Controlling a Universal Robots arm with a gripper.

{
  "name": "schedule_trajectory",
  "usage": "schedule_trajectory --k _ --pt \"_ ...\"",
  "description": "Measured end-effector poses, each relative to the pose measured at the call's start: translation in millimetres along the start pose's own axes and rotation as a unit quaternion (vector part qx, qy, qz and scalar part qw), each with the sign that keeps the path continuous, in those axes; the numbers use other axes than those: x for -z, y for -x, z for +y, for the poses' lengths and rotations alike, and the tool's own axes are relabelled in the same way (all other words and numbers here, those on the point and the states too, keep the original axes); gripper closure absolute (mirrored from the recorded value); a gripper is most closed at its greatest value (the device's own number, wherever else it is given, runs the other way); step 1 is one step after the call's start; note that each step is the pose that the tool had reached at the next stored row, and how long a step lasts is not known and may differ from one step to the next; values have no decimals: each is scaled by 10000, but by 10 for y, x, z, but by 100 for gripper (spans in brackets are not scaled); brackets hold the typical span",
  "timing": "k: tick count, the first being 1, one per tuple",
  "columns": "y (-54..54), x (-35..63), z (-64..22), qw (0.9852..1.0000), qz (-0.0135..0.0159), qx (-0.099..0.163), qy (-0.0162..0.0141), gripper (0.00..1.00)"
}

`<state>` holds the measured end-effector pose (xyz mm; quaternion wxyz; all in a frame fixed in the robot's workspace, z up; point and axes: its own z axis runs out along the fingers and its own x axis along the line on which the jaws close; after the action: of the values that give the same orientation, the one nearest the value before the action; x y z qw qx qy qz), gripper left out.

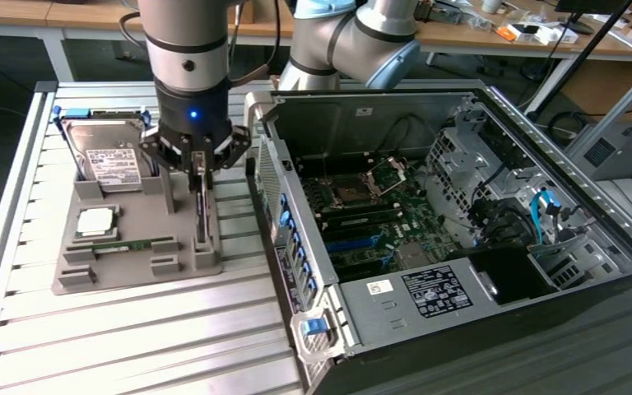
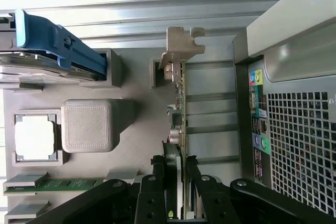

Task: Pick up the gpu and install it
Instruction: 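Pick up the gpu and move the gpu toward the slot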

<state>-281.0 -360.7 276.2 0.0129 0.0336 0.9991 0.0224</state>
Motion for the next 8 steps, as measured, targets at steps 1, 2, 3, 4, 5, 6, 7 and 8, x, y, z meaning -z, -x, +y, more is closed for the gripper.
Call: schedule_trajectory --k 1,2,3,4,5,6,7,8 --pt "0 7 0 10000 0 0 0 73" --pt "0 12 0 10000 1 0 1 73" --pt "0 18 1 10000 0 0 2 73" --pt "1 26 1 10000 0 0 3 73" --pt "1 30 1 10000 0 0 5 73" --pt "1 37 2 10000 0 0 6 73" --pt "1 43 2 10000 1 0 7 73" --pt "1 54 2 10000 1 0 8 73"
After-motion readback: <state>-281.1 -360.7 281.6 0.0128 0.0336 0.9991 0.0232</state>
